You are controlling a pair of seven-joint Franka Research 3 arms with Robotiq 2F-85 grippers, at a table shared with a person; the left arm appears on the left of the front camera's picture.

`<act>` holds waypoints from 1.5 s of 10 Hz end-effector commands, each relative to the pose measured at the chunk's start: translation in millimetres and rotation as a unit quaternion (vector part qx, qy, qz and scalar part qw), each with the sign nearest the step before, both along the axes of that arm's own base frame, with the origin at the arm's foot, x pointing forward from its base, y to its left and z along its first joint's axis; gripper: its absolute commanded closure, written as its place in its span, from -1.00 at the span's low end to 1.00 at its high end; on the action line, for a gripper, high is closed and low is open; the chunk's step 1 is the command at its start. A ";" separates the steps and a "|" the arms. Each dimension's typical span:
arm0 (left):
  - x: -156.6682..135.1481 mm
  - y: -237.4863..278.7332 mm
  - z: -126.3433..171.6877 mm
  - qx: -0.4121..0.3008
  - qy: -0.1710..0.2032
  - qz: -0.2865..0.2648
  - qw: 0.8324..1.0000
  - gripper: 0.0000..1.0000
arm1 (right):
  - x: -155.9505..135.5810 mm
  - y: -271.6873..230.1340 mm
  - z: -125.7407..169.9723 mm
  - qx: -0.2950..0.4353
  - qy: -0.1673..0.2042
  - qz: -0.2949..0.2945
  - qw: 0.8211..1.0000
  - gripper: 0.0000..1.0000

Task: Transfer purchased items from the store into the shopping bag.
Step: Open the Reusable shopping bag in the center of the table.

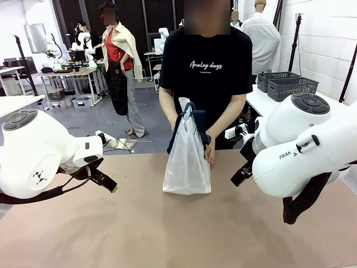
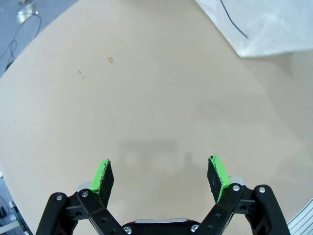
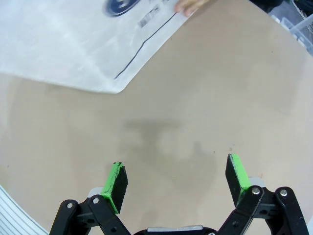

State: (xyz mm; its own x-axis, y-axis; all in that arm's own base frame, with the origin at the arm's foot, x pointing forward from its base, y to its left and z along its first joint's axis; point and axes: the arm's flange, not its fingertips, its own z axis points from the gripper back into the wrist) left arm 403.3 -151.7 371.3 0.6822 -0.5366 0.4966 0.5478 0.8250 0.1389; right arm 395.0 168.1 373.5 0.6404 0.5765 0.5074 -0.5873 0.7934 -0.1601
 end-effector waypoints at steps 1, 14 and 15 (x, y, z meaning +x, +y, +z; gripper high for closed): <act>0.2 0.9 0.0 0.000 0.000 0.001 1.000 -1.00 | 0.0 -0.1 0.0 0.000 0.000 0.000 1.000 -1.00; 0.2 0.9 0.0 0.000 0.000 0.001 1.000 -1.00 | 0.0 -0.1 0.0 0.000 0.000 0.000 1.000 -1.00; 0.2 0.9 0.0 0.000 0.000 0.001 1.000 -1.00 | 0.0 -0.1 0.0 0.000 0.000 0.000 1.000 -1.00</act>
State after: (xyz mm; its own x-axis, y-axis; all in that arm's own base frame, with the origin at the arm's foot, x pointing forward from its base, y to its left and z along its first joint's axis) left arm 403.3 -151.7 371.3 0.6822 -0.5366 0.4966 0.5478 0.8250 0.1389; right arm 395.0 168.1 373.5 0.6404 0.5765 0.5074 -0.5873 0.7934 -0.1601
